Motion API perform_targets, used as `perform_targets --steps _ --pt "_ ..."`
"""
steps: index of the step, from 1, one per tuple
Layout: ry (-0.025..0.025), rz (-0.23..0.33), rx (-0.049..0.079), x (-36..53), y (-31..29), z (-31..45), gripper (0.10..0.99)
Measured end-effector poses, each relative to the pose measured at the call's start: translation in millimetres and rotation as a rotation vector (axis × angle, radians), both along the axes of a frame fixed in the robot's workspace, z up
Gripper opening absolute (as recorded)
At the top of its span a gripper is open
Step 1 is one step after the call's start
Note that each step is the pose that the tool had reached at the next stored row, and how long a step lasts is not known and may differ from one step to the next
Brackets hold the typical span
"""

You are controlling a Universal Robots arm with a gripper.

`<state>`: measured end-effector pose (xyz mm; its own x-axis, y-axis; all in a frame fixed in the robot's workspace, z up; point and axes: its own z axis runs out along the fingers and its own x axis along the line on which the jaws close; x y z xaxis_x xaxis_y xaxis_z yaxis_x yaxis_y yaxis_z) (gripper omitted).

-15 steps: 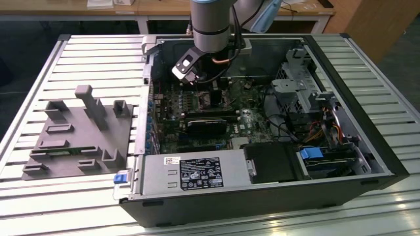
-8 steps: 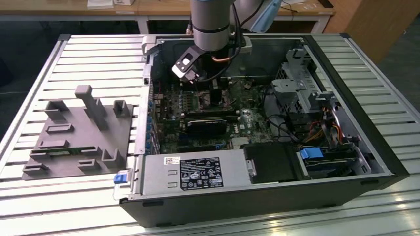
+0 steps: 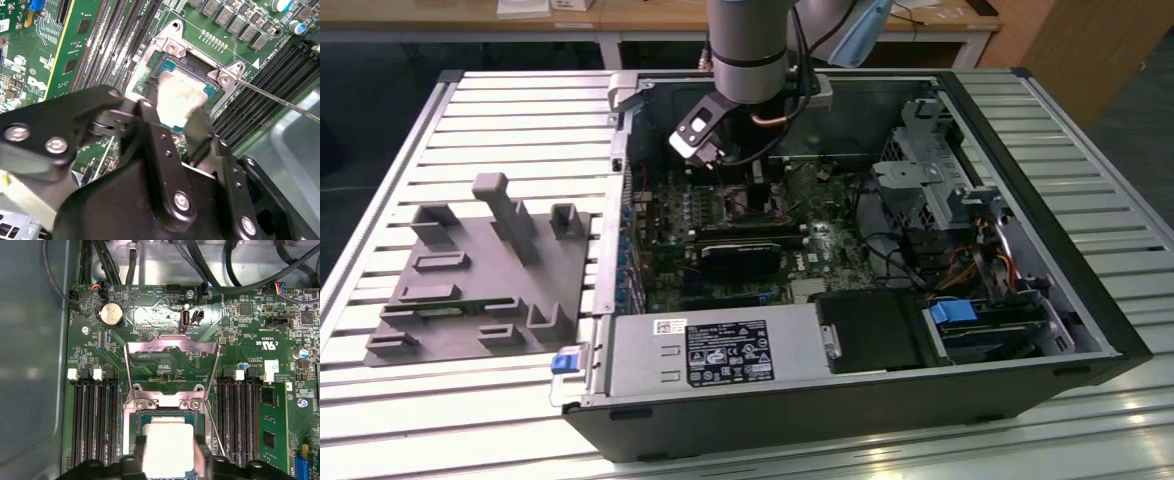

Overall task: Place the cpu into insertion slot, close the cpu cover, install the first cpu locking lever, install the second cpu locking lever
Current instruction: 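Place the cpu into insertion slot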

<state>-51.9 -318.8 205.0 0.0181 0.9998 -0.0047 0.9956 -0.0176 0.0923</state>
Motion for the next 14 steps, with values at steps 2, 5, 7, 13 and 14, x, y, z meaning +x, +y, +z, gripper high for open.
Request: perform_targets --steps 2,5,7,13,14 --pt "0.0001 0.0 0.0 0.0 0.0 0.1 0.416" --pt "0.0 0.0 0.0 0.0 0.0 0.2 0.302" --pt "0.0 0.0 0.0 0.0 0.0 0.3 0.243" --pt "0.0 0.0 0.0 0.0 0.0 0.6 0.102" --pt "0.0 0.0 0.0 0.0 0.0 0.6 0.102"
